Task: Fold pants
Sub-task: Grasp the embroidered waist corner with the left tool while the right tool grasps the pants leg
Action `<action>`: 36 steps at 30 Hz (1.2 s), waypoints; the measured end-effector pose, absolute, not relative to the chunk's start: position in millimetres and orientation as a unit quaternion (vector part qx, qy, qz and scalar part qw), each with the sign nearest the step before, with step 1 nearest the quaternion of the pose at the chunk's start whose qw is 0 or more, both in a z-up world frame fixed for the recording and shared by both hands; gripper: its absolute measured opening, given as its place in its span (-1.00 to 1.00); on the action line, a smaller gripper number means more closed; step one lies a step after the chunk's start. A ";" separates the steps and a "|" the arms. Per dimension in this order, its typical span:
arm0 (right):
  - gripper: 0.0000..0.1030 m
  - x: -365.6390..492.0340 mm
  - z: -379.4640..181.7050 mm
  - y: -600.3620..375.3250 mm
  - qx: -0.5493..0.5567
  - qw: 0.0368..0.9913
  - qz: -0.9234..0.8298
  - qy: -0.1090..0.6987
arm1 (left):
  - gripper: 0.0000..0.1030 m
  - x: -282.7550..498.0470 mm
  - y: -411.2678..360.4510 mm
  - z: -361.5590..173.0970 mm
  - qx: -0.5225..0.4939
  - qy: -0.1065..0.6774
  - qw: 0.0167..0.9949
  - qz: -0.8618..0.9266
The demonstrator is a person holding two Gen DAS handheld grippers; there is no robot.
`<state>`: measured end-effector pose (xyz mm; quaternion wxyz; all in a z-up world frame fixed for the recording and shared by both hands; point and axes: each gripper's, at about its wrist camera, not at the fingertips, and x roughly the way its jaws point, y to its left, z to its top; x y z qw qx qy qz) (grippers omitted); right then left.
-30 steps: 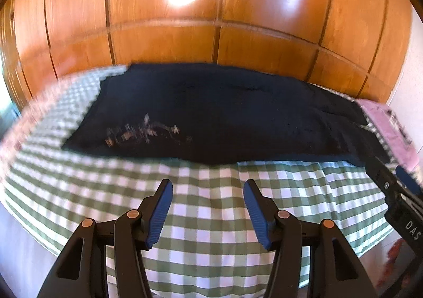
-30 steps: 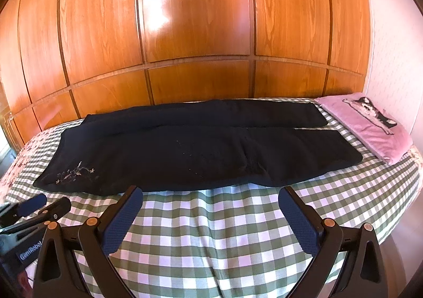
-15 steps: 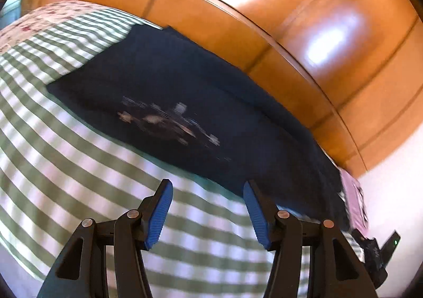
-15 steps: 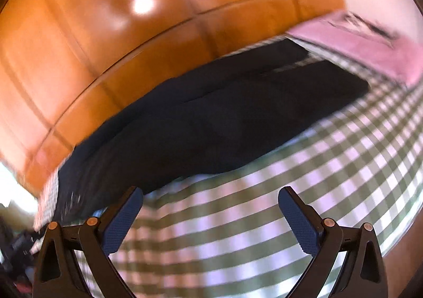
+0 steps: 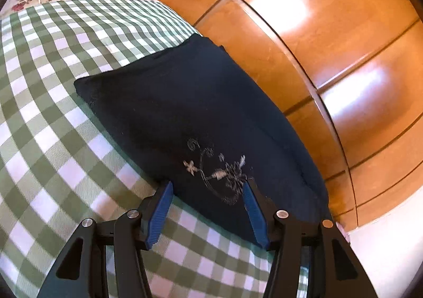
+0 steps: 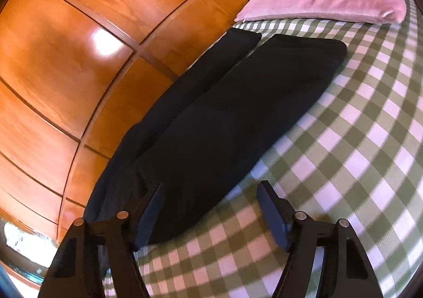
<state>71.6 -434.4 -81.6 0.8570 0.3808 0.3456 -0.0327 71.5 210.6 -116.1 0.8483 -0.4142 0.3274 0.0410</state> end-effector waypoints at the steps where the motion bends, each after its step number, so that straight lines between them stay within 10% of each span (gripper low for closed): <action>1: 0.35 76.7 -82.3 -434.9 0.381 0.858 -0.032 0.344 | 0.08 73.2 212.9 -117.1 -0.414 0.321 0.851 0.041; 12: -0.57 100.7 -104.2 -453.5 0.389 0.863 -0.033 0.320 | 0.21 87.6 203.7 -116.1 -0.365 0.331 0.868 0.062; 16: -0.59 101.6 -104.6 -452.0 0.382 0.867 -0.035 0.319 | 0.11 91.8 207.1 -116.5 -0.383 0.327 0.860 0.083; 22: -0.72 102.0 -107.1 -453.6 0.381 0.869 -0.038 0.315 | -0.72 92.0 215.9 -124.3 -0.402 0.329 0.849 0.096; 36: -0.79 81.2 -84.7 -459.4 0.376 0.878 -0.032 0.294 | -0.79 32.0 223.5 -86.6 -0.385 0.296 0.873 0.049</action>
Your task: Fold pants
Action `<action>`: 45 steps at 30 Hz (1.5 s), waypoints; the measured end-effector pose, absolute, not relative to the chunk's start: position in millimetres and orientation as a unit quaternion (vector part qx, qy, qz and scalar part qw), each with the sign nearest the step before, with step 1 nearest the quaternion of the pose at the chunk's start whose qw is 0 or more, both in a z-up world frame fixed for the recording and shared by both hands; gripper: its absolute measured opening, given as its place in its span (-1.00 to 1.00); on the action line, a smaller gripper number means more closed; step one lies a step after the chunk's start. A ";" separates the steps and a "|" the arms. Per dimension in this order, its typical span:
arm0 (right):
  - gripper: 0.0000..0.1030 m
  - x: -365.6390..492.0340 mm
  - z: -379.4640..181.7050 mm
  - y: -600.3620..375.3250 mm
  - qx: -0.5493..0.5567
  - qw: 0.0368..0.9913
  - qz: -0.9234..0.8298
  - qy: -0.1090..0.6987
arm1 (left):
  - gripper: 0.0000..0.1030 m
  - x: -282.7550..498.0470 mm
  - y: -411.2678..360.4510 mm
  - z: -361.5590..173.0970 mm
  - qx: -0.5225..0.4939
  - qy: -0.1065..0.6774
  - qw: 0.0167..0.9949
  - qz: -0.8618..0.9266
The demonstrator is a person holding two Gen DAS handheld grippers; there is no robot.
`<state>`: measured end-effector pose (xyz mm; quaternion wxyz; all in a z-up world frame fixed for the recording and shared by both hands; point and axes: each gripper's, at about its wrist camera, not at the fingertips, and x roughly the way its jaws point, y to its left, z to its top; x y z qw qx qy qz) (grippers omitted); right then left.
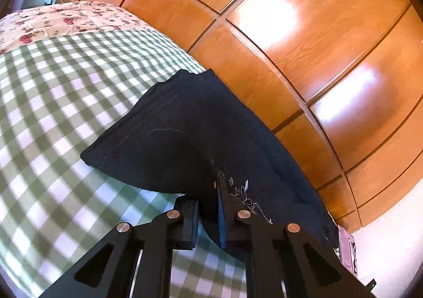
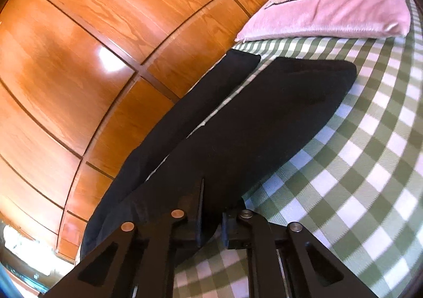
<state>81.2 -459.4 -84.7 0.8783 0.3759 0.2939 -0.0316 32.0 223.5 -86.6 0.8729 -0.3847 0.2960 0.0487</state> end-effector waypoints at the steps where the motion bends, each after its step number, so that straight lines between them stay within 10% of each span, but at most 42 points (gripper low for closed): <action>1: -0.79 77.0 -82.5 -458.9 0.371 0.880 -0.030 0.295 | -0.79 26.2 224.4 -86.9 -0.387 0.298 0.871 0.048; 18: -0.77 24.0 -96.8 -464.1 0.350 0.873 -0.036 0.338 | -0.65 -32.8 217.8 -101.7 -0.383 0.323 0.861 0.082; 23: -0.17 12.0 -72.0 -464.4 0.274 0.896 -0.082 0.340 | -0.54 -72.7 225.4 -83.2 -0.386 0.266 0.871 0.146; 27: -0.10 -10.7 -41.2 -473.8 0.220 0.917 -0.165 0.288 | -0.41 -91.0 227.5 -50.7 -0.349 0.193 0.889 0.223; 45: 0.04 239.7 -98.3 -499.8 0.375 0.839 -0.070 0.387 | -0.27 190.3 94.1 -82.3 -0.196 0.387 0.900 -0.020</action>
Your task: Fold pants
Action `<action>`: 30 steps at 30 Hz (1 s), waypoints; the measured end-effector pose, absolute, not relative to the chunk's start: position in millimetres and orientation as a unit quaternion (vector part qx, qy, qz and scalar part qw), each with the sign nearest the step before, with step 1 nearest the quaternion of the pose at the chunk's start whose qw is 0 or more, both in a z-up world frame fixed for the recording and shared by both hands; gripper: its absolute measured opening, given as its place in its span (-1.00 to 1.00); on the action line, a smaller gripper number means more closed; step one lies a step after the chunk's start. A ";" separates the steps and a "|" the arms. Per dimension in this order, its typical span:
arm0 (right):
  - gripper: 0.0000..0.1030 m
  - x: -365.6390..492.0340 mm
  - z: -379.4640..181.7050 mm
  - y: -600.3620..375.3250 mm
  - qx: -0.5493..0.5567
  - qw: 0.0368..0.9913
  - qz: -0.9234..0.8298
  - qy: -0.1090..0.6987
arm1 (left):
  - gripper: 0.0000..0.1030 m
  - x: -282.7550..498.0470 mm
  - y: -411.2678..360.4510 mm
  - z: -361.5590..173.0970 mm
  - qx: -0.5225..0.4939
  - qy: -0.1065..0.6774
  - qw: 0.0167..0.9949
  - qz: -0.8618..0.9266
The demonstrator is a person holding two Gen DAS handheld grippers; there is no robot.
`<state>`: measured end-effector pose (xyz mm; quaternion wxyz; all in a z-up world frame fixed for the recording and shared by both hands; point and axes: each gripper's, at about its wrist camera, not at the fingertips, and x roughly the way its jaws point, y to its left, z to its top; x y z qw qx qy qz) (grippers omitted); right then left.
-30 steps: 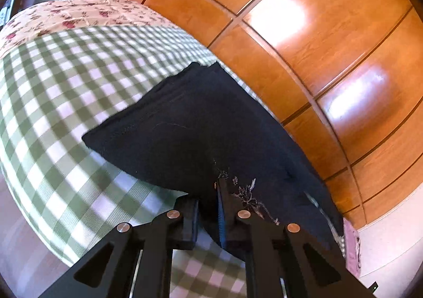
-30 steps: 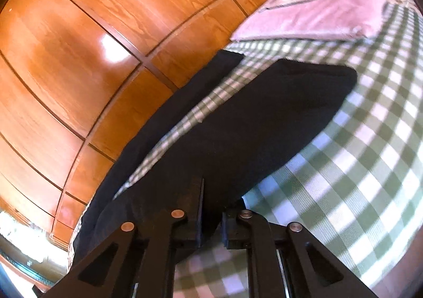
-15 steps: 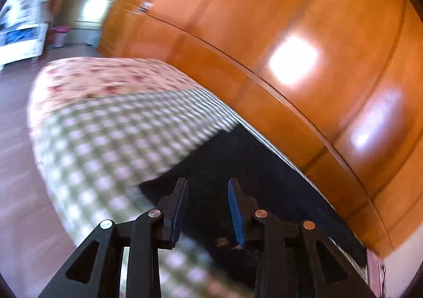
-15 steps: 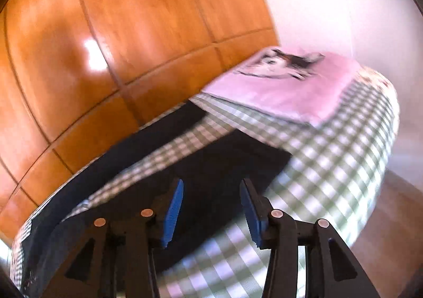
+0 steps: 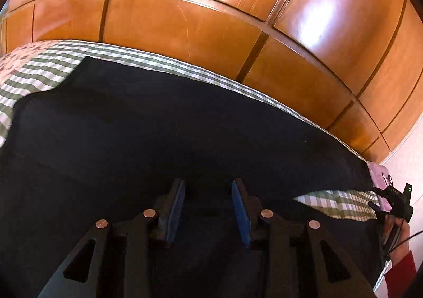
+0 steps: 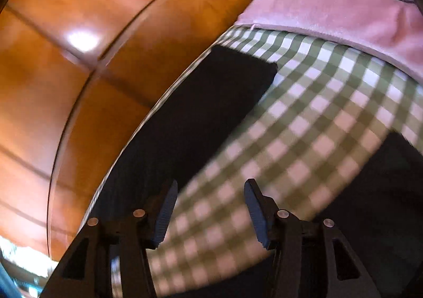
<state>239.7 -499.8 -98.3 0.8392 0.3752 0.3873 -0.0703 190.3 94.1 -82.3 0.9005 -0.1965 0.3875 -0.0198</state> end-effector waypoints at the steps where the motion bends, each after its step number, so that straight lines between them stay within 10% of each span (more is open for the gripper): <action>1: 0.04 246.8 -99.5 -503.1 0.377 0.840 -0.079 0.383 | -0.27 189.3 90.2 -84.1 -0.198 0.381 0.903 -0.022; 7: -0.03 282.0 -112.6 -517.2 0.390 0.840 -0.086 0.367 | -0.02 181.9 106.0 -92.7 -0.233 0.359 0.903 -0.032; 13: -0.71 294.5 -106.6 -519.2 0.352 0.857 -0.097 0.363 | 0.25 185.2 108.1 -96.9 -0.242 0.364 0.898 -0.046; 22: -0.72 266.2 -105.2 -523.5 0.303 0.861 -0.176 0.369 | 0.33 189.1 110.7 -101.8 -0.259 0.368 0.891 -0.063; 30: -0.28 249.9 -67.6 -454.5 0.220 0.898 -0.135 0.356 | 0.31 203.2 110.8 -87.0 -0.249 0.400 0.880 -0.055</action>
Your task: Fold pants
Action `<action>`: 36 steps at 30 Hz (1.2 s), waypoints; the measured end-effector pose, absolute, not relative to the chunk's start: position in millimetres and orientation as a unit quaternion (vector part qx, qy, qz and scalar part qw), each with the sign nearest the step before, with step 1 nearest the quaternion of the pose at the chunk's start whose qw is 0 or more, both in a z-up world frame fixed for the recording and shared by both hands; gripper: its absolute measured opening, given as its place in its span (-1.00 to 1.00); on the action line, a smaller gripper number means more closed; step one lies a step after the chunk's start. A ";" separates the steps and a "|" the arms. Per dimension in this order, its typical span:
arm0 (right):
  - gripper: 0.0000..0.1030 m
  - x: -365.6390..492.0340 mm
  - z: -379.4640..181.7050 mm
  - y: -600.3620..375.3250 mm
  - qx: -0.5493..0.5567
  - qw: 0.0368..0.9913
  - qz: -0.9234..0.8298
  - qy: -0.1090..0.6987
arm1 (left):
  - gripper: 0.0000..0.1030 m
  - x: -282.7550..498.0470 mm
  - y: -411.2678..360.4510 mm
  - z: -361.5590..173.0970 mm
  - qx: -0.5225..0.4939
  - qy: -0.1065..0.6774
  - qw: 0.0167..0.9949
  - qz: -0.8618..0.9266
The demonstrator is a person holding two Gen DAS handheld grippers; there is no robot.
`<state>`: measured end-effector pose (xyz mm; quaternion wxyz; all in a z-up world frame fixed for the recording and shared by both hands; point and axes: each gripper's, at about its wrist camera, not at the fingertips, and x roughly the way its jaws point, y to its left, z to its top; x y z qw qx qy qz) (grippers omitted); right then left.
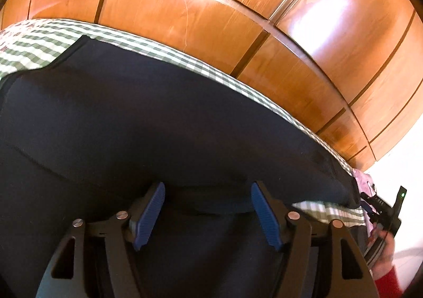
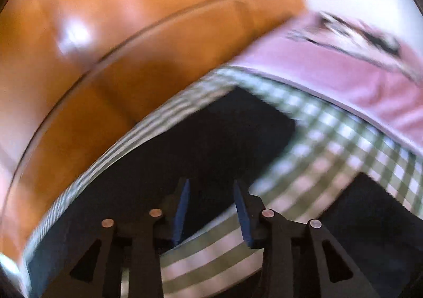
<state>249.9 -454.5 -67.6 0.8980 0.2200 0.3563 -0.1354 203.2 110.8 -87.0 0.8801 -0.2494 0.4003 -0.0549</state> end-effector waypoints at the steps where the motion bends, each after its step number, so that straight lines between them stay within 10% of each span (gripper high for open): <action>1: -0.28 251.7 -64.6 -431.2 0.185 0.908 -0.104 0.361 | 0.31 209.3 116.2 -80.9 -0.252 0.400 0.879 -0.055; 25: -0.24 275.3 -93.2 -347.0 0.061 0.908 -0.004 0.414 | 0.29 352.2 281.5 -80.4 -0.164 0.418 0.887 0.109; 36: -0.24 275.6 -92.6 -345.3 0.051 0.910 -0.011 0.410 | -0.65 349.4 262.3 -87.5 -0.117 0.408 0.900 0.095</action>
